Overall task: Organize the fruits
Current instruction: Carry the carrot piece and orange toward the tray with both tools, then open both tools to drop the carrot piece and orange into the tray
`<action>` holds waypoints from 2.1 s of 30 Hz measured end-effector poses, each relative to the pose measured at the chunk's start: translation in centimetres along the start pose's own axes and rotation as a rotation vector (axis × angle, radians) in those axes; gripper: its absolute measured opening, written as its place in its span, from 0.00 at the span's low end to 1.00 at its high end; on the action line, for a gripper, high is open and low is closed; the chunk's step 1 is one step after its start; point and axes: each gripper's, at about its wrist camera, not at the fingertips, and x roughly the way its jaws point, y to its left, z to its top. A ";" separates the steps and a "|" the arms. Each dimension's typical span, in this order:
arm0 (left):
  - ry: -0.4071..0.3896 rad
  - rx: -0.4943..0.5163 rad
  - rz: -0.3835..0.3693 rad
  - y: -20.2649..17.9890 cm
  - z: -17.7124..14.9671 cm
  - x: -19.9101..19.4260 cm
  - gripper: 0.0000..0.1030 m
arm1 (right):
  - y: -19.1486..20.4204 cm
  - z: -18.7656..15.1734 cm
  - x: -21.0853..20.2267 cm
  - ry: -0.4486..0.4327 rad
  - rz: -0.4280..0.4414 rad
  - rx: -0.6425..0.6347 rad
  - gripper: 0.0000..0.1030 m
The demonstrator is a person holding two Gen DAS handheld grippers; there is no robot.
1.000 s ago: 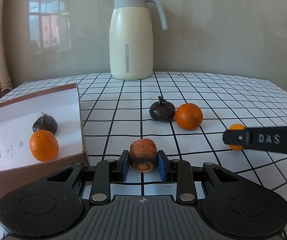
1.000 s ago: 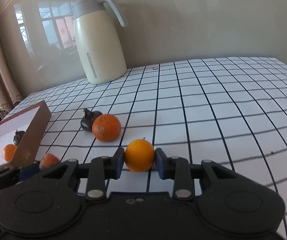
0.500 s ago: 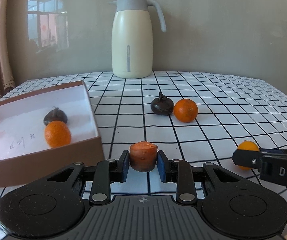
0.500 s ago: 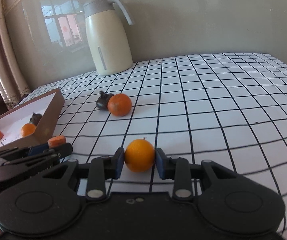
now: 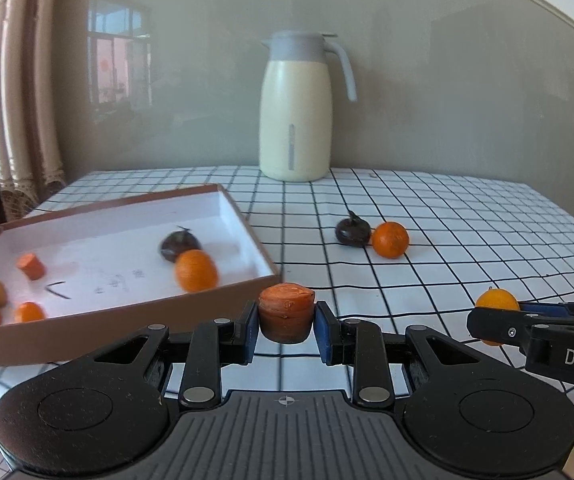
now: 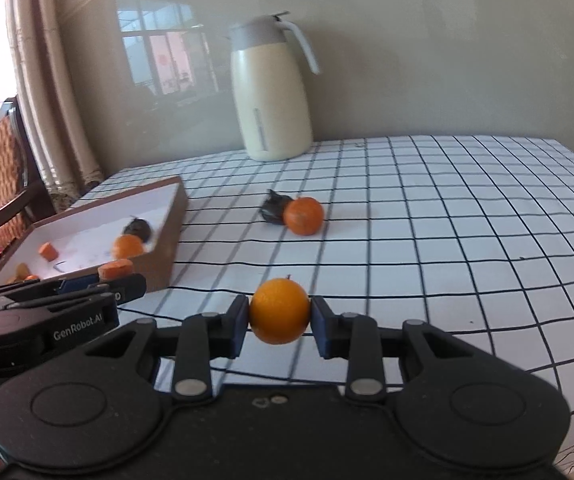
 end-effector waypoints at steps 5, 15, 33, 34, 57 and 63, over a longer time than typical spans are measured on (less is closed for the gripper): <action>-0.019 -0.030 0.040 2.7 0.0 -2.6 0.29 | 2.5 0.3 -1.0 -0.018 0.052 -0.033 0.24; -0.059 -0.104 0.147 8.9 0.0 -6.1 0.29 | 8.5 1.7 -0.9 -0.060 0.175 -0.109 0.24; -0.084 -0.188 0.261 15.8 1.0 -6.7 0.29 | 15.6 4.2 1.6 -0.091 0.293 -0.191 0.24; -0.085 -0.190 0.266 16.1 1.1 -6.6 0.29 | 15.8 4.3 1.8 -0.091 0.295 -0.193 0.24; -0.061 -0.225 0.352 22.2 2.7 -0.4 0.29 | 15.9 7.2 10.1 -0.078 0.221 -0.168 0.24; -0.038 -0.225 0.362 22.9 2.8 1.8 0.29 | 15.7 7.6 13.0 -0.057 0.199 -0.163 0.24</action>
